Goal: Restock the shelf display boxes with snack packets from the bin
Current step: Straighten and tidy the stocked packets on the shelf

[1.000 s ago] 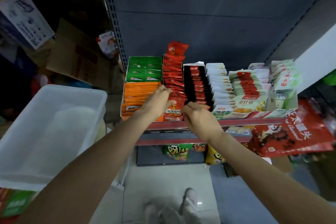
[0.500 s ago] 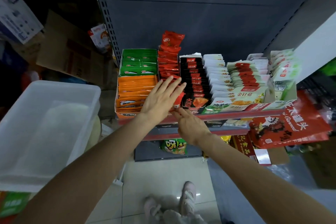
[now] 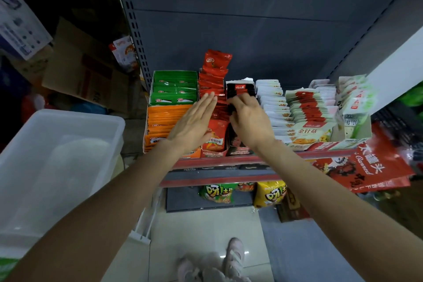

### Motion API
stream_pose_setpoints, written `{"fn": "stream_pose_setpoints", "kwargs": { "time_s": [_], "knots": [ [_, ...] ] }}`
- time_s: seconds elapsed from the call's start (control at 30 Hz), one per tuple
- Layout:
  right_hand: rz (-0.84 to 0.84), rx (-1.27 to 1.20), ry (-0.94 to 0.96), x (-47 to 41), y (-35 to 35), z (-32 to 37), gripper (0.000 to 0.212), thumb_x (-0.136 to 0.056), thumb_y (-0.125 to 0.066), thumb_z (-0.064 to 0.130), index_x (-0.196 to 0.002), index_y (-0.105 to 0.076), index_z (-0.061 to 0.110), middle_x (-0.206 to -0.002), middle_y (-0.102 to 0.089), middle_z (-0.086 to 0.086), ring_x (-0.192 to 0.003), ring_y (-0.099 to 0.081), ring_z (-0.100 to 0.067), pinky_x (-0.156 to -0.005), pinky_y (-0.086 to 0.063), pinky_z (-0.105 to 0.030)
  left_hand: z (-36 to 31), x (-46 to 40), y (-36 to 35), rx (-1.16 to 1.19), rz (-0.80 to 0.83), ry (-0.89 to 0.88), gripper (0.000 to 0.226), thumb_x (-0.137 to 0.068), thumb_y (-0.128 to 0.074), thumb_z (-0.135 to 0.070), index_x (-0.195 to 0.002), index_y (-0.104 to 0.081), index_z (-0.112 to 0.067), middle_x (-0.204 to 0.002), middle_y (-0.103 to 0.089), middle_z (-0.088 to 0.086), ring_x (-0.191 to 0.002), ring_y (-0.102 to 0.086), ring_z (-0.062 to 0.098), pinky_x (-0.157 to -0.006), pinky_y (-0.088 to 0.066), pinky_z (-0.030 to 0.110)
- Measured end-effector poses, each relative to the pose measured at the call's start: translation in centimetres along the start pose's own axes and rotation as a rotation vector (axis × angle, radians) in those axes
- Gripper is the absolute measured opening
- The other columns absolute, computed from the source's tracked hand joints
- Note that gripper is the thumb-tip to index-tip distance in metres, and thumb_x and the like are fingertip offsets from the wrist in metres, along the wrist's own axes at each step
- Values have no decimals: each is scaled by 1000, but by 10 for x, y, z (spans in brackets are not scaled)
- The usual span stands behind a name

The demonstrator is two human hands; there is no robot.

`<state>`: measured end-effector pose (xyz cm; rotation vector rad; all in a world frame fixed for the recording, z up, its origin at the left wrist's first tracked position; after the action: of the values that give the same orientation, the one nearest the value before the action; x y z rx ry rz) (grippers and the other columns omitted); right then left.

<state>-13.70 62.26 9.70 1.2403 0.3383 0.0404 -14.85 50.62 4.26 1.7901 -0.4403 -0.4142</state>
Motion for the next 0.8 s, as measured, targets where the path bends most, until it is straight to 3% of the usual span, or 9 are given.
{"fn": "stream_pose_setpoints", "kwargs": {
  "time_s": [0.1,0.2,0.27,0.37,0.47,0.63,0.8],
  "knots": [
    [224,48,-9,-28,-22,-10,47,-94,-48,13,-140,-39,9,-139,-43,-9,-126,-39,-27,-103,-39,-38,3,1,-1,149,-47,140,108,-86,-65,-28,-140,28,-11,-146,38,2,-144,15,18,-114,-4,26],
    [313,152,73,-46,-35,-10,49,-94,-48,9,-142,-37,12,-138,-44,-8,-126,-40,-26,-103,-39,-38,3,-2,-8,425,25,230,114,-84,-69,-19,-141,30,-17,-154,24,0,-145,1,17,-115,-18,28],
    [327,244,150,-56,-38,-4,50,-92,-50,7,-140,-40,12,-135,-47,-8,-124,-43,-26,-100,-42,-39,4,-2,-10,465,56,233,111,-85,-68,-17,-142,28,-16,-157,17,1,-145,-2,15,-116,-17,29],
    [324,388,213,-67,-39,0,43,-92,-50,9,-135,-46,13,-128,-56,-7,-116,-53,-27,-91,-46,-37,5,-2,-11,436,55,219,109,-87,-66,-20,-140,29,-15,-156,19,1,-145,5,13,-111,-8,21],
    [256,504,287,-66,-43,5,27,-93,-45,8,-117,-56,15,-112,-65,-6,-102,-61,-27,-86,-42,-33,7,-1,-11,338,15,214,110,-86,-66,-27,-135,32,-15,-154,24,4,-143,12,13,-116,-1,28],
    [270,185,192,-78,-34,5,30,-89,-45,6,-110,-66,15,-105,-68,-16,-99,-61,-36,-80,-45,-38,-7,6,5,3,-100,74,114,-83,-66,-40,-143,26,-11,-151,33,8,-141,25,18,-116,8,32],
    [321,58,131,-79,-37,-8,36,-89,-46,4,-117,-64,18,-113,-65,-13,-103,-60,-33,-81,-51,-41,-3,-4,5,-30,-28,147,103,-87,-63,-34,-146,17,-7,-153,27,8,-142,22,18,-116,8,31]
  ]
}}
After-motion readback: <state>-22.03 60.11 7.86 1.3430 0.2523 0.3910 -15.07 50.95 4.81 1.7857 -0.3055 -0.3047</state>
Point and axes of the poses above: each hand's wrist, its own x-axis away from the middle knuckle, its own y-axis out of the back of the hand, z = x × y, the point moved 7 cm from there along -x, towards the middle knuckle
